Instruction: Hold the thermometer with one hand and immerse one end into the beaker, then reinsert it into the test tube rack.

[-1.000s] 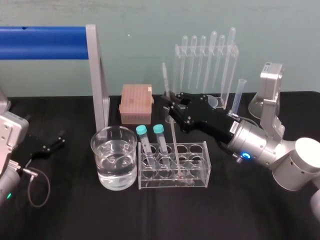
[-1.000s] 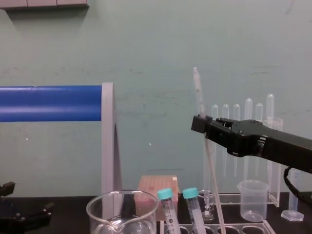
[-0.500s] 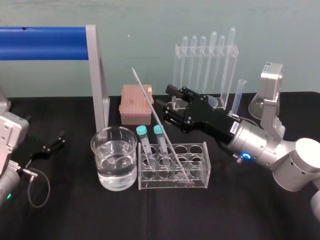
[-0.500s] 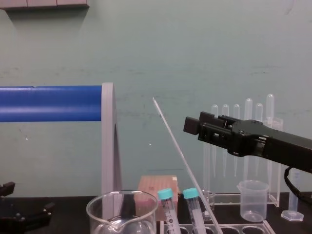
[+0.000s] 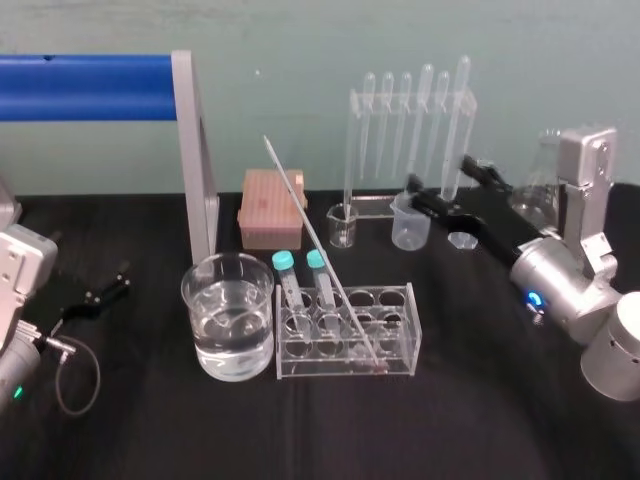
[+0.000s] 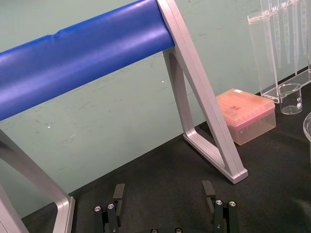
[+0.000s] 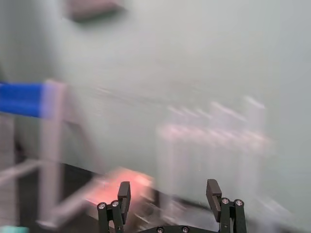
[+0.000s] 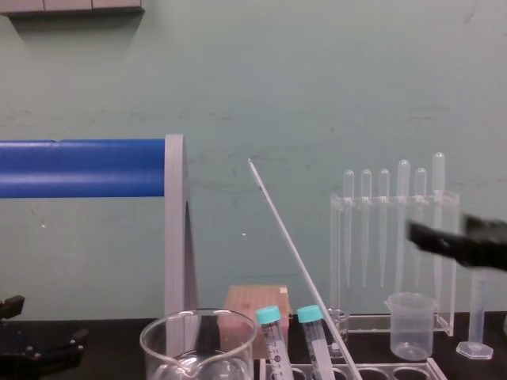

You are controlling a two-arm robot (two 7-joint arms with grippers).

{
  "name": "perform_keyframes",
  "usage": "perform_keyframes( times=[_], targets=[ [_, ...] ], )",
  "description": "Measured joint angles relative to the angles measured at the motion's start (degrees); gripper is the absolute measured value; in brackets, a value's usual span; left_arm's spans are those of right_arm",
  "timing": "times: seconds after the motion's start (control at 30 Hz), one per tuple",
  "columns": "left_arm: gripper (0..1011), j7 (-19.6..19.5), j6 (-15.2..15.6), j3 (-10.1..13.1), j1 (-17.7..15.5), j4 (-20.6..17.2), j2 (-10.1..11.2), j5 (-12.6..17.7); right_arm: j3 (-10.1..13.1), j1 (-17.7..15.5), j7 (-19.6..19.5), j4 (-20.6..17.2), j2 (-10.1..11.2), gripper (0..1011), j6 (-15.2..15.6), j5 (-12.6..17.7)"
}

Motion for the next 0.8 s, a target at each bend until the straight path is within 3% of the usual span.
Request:
perform_keyframes(
  times=[0.03,0.13,0.23,0.4,0.8],
  targets=[
    [1008,0.00,0.00,0.00,0.00,-0.01,0.00,0.00,0.82,-0.67,-3.69,0.84,-0.40,1002,1.36,-1.22],
    [1008,0.00,0.00,0.00,0.00,-0.01,0.00,0.00,1.52,-1.48,-8.13,2.72,-1.12,1002,3.39,-2.97],
    [1008,0.00,0.00,0.00,0.00,0.00,0.00,0.00,1.87,-1.93,-10.11,4.33,-1.86,1002,4.76,-3.85],
    [1008,0.00,0.00,0.00,0.00,-0.01,0.00,0.00,2.05,-2.11,-10.84,5.67,-2.66,1002,5.62,-4.54],
    [1008,0.00,0.00,0.00,0.00,0.00,0.00,0.00,2.00,-2.06,-10.77,5.23,-2.37,1002,5.45,-4.44]
  ],
)
